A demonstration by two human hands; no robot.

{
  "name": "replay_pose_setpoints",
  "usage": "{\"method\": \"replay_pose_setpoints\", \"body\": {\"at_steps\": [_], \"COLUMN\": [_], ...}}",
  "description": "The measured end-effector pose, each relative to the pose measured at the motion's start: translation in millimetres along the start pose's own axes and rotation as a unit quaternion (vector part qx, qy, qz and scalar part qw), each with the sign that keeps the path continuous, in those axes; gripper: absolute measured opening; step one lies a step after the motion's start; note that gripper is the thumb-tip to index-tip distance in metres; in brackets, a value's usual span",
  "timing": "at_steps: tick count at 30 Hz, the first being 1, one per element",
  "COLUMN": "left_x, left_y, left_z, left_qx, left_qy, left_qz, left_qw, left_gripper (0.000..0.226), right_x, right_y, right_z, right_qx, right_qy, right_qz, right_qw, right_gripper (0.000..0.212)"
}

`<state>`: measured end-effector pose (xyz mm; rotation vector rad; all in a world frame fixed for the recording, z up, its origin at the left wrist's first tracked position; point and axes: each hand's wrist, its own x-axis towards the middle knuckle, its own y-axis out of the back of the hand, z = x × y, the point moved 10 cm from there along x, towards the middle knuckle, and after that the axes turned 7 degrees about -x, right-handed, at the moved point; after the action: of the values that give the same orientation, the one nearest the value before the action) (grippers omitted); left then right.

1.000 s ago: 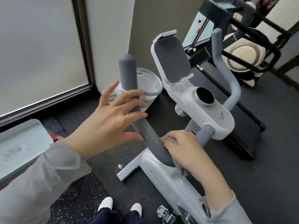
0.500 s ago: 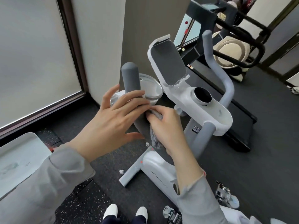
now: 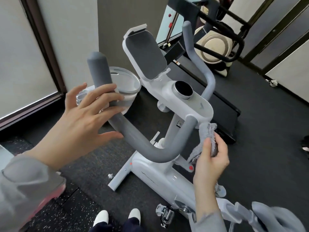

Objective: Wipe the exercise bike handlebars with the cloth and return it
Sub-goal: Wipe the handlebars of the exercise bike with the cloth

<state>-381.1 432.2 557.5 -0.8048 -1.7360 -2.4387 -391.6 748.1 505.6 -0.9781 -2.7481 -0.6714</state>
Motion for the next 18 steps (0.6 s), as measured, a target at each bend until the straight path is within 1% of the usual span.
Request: {"method": "replay_pose_setpoints", "body": {"at_steps": [3,6,9,12,16,18], "left_x": [-0.5,0.0,-0.3,-2.4,-3.1,-3.9], "left_y": [-3.8,1.2,0.5,-0.5,-1.1,-0.5], "left_z": [1.9,-1.4,-0.3,-0.3,0.1,0.3], "left_qx": [0.014,0.018,0.029,0.033,0.031,0.032], "left_qy": [-0.006,-0.011,-0.016,-0.019,-0.022,-0.02], "left_qz": [0.008,0.023,0.032,0.038,0.042,0.043], "left_qw": [1.0,1.0,0.999,0.999,0.998,0.998], "left_gripper": [0.053,0.053,0.052,0.052,0.051,0.052], "right_x": [12.5,11.2,1.5,-7.6,-26.6,-38.4], "right_y": [-16.9,-43.2,-55.9,-58.0,-61.6,-57.8], "right_z": [28.6,34.3,42.9,48.9,59.7,59.3], "right_qx": [0.041,0.112,0.187,0.216,0.248,0.252], "right_qy": [-0.058,-0.081,-0.112,-0.138,-0.203,-0.21], "right_qz": [0.021,0.005,-0.012,-0.029,-0.072,-0.091], "right_qw": [0.997,0.99,0.976,0.966,0.944,0.94], "right_gripper": [0.029,0.028,0.032,0.038,0.044,0.046]}}
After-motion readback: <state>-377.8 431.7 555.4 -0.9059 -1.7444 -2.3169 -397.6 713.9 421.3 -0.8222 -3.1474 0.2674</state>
